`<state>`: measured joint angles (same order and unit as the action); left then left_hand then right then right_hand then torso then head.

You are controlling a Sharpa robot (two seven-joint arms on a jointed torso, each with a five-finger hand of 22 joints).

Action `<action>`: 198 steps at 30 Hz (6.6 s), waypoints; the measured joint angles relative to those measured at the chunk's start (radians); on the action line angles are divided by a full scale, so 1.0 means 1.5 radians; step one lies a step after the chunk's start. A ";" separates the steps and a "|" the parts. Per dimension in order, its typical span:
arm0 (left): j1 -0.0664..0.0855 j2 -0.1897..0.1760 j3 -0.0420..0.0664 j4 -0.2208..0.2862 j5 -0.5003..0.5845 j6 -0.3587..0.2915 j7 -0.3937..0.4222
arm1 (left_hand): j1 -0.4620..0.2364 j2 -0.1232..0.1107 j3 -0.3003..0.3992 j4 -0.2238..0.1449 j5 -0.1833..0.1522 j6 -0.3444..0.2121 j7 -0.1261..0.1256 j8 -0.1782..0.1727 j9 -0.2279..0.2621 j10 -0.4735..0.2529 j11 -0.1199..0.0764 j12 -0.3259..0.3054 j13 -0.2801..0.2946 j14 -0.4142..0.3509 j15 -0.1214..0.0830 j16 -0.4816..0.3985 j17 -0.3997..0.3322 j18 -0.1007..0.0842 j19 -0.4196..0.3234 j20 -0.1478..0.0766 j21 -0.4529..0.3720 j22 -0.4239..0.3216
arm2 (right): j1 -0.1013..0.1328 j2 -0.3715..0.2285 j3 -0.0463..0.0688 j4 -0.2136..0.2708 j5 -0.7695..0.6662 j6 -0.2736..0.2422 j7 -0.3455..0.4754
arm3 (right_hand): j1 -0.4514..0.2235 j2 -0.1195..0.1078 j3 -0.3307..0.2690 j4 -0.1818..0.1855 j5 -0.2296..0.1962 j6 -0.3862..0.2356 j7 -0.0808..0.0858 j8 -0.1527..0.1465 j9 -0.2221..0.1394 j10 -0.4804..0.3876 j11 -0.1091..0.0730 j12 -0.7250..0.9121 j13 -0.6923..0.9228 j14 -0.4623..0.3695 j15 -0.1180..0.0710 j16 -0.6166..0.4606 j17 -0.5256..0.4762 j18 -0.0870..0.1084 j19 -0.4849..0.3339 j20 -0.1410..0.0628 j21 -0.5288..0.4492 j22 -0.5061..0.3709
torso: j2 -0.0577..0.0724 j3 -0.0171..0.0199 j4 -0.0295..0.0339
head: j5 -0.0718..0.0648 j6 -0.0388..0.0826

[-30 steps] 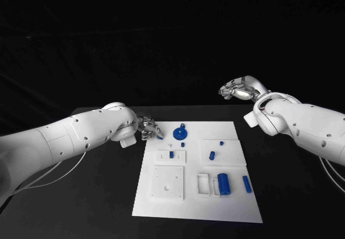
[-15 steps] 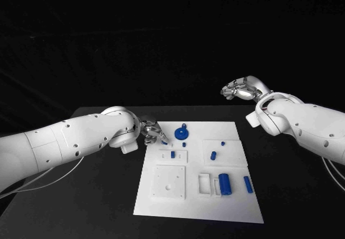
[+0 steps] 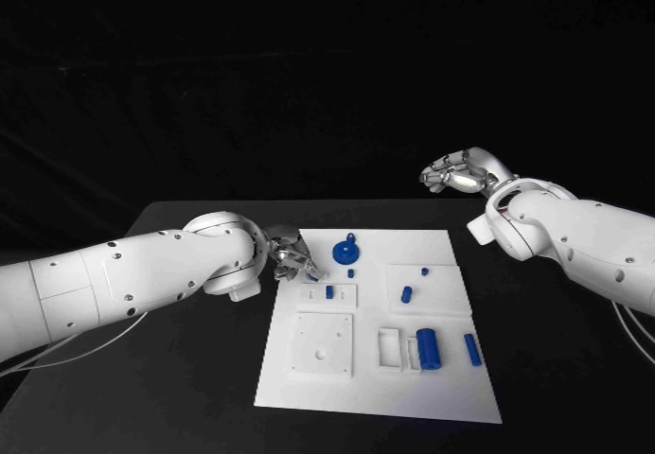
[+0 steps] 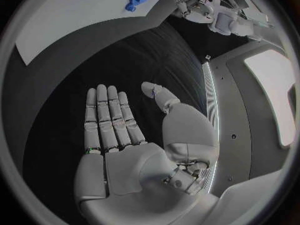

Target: Assemble the parts on the task board

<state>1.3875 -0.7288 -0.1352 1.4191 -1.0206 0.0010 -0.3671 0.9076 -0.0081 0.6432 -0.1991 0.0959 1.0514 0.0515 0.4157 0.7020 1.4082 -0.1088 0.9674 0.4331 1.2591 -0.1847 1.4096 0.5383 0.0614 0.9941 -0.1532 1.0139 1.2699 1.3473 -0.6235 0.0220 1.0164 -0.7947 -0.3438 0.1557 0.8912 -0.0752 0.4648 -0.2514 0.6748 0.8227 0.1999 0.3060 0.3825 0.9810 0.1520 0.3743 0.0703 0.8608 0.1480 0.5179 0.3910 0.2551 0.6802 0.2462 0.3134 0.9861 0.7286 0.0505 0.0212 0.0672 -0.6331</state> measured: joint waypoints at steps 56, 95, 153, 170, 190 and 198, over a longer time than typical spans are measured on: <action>-0.014 -0.012 -0.023 0.023 -0.003 -0.009 -0.036 | -0.016 -0.003 0.002 0.002 0.008 0.009 -0.004 0.024 0.011 0.005 0.000 0.018 0.008 0.010 -0.005 0.011 0.005 0.000 0.006 -0.001 0.003 0.004 | -0.002 -0.001 0.000 0.002 0.000 0.005 0.001 | 0.000 0.000 0.000 0.000 0.003 0.000 0.000 0.000 0.000 0.000 0.000 -0.001 0.000 0.000 0.000 0.000 -0.001 0.000 0.000 0.000 0.000 0.000 | 0.000 0.0003 -0.0015 | 0.004 -0.009; -0.013 -0.007 -0.022 0.017 -0.020 0.012 -0.037 | -0.028 0.009 0.001 0.012 -0.017 0.013 -0.008 0.039 0.012 0.003 -0.002 0.027 0.010 0.013 -0.009 0.018 0.008 0.000 0.006 -0.001 0.003 0.007 | -0.002 -0.002 0.000 0.002 0.000 0.006 0.001 | 0.000 0.000 0.000 0.000 0.007 -0.002 0.002 0.000 -0.001 0.000 0.000 -0.002 0.000 -0.002 0.002 0.000 -0.002 0.000 -0.005 0.000 0.000 0.001 | 0.000 0.0006 -0.0012 | 0.002 -0.011; -0.011 0.013 -0.021 0.007 -0.043 0.043 -0.057 | -0.062 0.017 -0.009 0.002 0.106 0.048 -0.021 0.063 0.006 0.002 -0.005 0.052 0.019 0.018 -0.010 0.037 0.016 0.000 0.008 -0.004 0.011 0.016 | -0.003 -0.002 0.000 0.003 0.000 0.006 0.001 | 0.000 0.000 0.000 0.000 0.023 -0.002 0.002 0.000 -0.001 0.000 0.000 -0.002 0.000 -0.001 0.001 0.003 -0.004 0.000 -0.005 0.000 0.000 0.002 | 0.000 0.0013 -0.0015 | -0.002 -0.011; -0.015 0.016 -0.025 -0.002 -0.042 0.038 -0.057 | -0.113 -0.054 -0.015 0.059 -0.030 0.086 -0.044 0.071 -0.002 -0.010 -0.012 0.055 0.014 0.009 -0.019 0.037 0.013 0.000 0.012 -0.005 0.011 0.015 | -0.003 -0.002 0.000 0.005 0.000 0.006 0.001 | 0.000 0.000 0.000 0.000 0.023 -0.002 0.002 0.000 -0.002 0.000 0.000 -0.002 0.000 -0.001 0.001 0.003 -0.004 0.000 -0.005 0.000 0.000 0.002 | 0.000 0.0007 -0.0013 | -0.002 -0.010; -0.016 0.015 -0.024 -0.005 -0.041 0.032 -0.059 | -0.109 -0.117 0.005 0.112 -0.030 0.078 -0.045 0.076 0.000 -0.008 -0.010 0.055 0.009 0.009 -0.019 0.034 0.010 0.000 0.012 -0.005 0.011 0.015 | -0.003 -0.003 0.000 0.005 0.000 0.006 0.001 | 0.000 0.000 0.000 0.000 0.025 -0.002 0.002 0.000 -0.002 0.000 0.000 -0.002 0.000 -0.003 0.002 0.003 -0.004 0.000 -0.005 0.000 0.000 0.001 | 0.000 0.0003 -0.0011 | -0.004 -0.010; -0.016 0.013 -0.018 -0.006 -0.033 -0.006 -0.056 | -0.084 -0.176 0.023 0.144 -0.030 -0.002 -0.024 0.045 -0.009 -0.019 0.006 0.031 -0.004 -0.001 -0.009 0.007 -0.004 0.000 0.018 -0.006 0.008 0.013 | -0.004 -0.003 0.000 0.005 0.000 0.006 0.001 | 0.000 0.000 0.000 0.000 0.025 -0.002 0.002 0.000 -0.002 0.000 0.000 -0.002 0.000 -0.003 0.002 0.003 -0.004 0.000 -0.005 0.000 0.000 0.001 | 0.001 -0.0003 -0.0015 | -0.005 -0.007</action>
<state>1.3636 -0.7095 -0.1622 1.4099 -1.0701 -0.0082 -0.4509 0.7818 -0.2715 0.6772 0.0173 0.0511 1.0478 0.0159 0.4836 0.6888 1.3803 -0.1000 1.0139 0.4271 1.2581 -0.1986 1.4201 0.5319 0.0617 1.0207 -0.1625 1.0256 1.2897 1.3411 -0.6280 0.0219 1.0244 -0.7952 -0.3342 0.1579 0.8912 -0.0752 0.4649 -0.2515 0.7126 0.8195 0.2030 0.3060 0.3799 0.9811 0.1519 0.3706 0.0706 0.8570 0.1517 0.5225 0.3845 0.2550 0.6733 0.2460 0.3134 0.9883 0.7297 0.0501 0.0189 0.0591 -0.6441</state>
